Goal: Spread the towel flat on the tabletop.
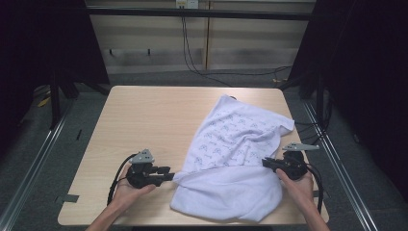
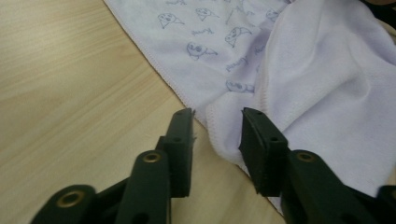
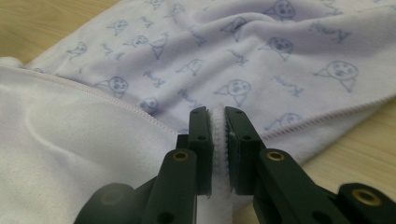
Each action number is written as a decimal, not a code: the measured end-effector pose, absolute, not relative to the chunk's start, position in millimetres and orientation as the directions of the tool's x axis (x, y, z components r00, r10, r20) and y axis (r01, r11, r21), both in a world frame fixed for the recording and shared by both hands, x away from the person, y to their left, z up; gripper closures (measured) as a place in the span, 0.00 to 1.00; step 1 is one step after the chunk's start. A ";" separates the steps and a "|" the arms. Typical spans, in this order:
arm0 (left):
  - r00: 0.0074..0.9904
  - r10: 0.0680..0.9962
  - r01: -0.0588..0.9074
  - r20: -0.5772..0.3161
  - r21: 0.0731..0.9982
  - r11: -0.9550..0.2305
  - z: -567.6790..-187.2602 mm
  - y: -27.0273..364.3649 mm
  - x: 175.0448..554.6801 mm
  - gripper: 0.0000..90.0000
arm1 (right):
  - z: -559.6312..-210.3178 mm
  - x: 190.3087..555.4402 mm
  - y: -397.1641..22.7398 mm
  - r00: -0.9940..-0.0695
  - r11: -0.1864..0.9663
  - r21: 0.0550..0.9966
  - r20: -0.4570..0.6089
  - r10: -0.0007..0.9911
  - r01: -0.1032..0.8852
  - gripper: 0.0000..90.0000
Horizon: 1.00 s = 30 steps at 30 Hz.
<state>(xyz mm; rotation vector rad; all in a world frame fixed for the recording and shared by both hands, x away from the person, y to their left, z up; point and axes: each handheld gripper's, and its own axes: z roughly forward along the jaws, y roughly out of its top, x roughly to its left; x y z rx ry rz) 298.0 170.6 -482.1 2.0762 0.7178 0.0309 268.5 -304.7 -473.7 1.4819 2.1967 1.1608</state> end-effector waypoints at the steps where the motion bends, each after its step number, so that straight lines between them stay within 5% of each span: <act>1: 0.838 0.487 0.471 -0.247 0.779 -0.415 -481.0 169.5 299.1 0.64 | -473.8 268.0 -305.2 -0.447 0.159 0.724 0.224 0.866 0.671 0.91; 17: 0.886 0.397 0.410 -0.240 0.806 -0.427 -471.7 161.4 290.0 0.57 | -474.7 272.1 -298.8 -0.450 0.161 0.727 0.222 0.865 0.668 0.91; 22: 0.894 0.403 0.397 -0.199 0.769 -0.501 -481.8 150.3 290.8 0.68 | -474.1 272.2 -299.9 -0.457 0.159 0.734 0.224 0.861 0.660 0.91; 25: 0.897 0.397 0.400 -0.195 0.741 -0.540 -489.6 143.3 295.4 0.93 | -472.1 270.6 -301.6 -0.448 0.150 0.738 0.224 0.866 0.658 0.91; 30: 0.866 0.444 0.441 -0.231 0.771 -0.460 -483.7 153.2 300.4 0.97 | -471.8 269.7 -303.0 -0.452 0.144 0.743 0.230 0.862 0.654 0.91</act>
